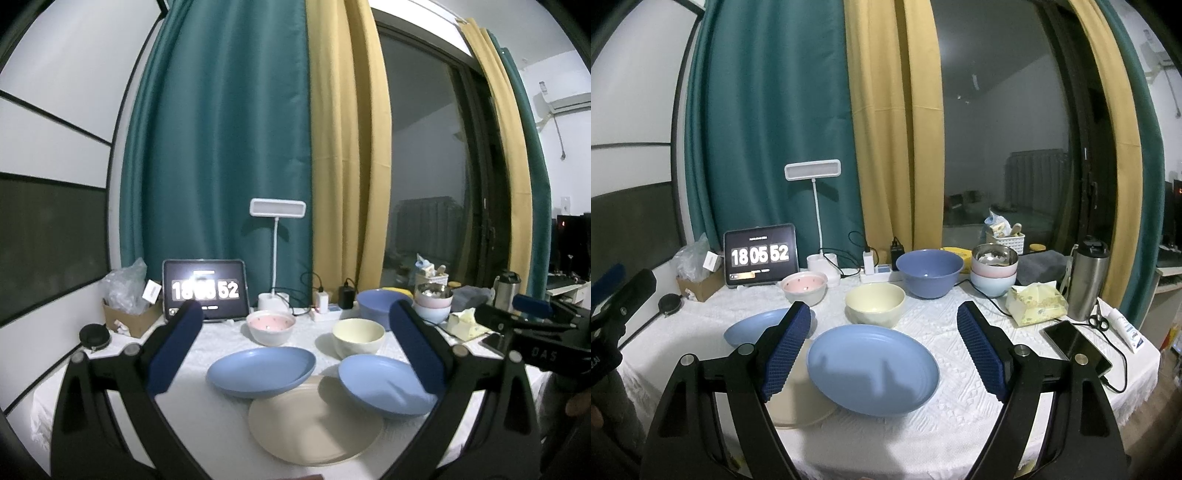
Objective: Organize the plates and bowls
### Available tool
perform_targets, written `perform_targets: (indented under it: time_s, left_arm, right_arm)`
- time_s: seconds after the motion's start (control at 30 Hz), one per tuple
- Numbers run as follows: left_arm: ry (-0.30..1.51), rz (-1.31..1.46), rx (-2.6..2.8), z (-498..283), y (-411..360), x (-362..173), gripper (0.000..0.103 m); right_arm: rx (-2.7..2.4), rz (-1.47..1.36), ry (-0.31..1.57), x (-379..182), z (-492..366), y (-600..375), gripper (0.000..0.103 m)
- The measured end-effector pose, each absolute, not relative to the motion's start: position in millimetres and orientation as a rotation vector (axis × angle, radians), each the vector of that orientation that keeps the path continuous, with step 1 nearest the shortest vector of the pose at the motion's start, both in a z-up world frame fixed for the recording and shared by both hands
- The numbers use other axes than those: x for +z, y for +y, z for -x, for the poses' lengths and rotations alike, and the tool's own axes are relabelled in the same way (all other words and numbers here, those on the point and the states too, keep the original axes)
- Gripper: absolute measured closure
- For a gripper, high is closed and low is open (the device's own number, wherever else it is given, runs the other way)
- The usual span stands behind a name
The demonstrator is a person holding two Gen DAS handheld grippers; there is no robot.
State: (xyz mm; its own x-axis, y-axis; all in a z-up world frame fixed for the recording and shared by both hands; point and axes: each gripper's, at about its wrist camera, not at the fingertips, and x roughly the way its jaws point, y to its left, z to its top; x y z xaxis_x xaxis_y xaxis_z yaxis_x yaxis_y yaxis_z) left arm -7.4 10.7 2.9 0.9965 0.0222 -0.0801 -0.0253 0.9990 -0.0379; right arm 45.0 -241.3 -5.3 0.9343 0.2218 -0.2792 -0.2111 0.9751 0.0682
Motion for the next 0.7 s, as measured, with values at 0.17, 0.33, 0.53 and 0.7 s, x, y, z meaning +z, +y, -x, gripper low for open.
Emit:
perform_targets:
  time_s: [0.17,0.33,0.53,0.7]
  left_arm:
    - [0.078,0.04,0.024,8.5,9.9,3.1,0.001]
    - [0.077,0.039,0.022,9.0,9.9,2.3,0.001]
    - [0.077,0.039,0.023,8.6,10.1,2.5,0.001]
    - [0.082,0.041,0.027,6.4,9.6,1.1,0.001]
  right_arm:
    - [0.221,-0.039,0.289,-5.7,-45.5,-241.6,0.019]
    - [0.222,-0.04,0.29,-6.1,-45.2,-242.7,0.019]
    - [0.227,-0.039,0.293,-6.6,-42.7,-241.0,0.019]
    - [0.229,-0.04,0.297,-10.1,-42.1,-240.2,0.019]
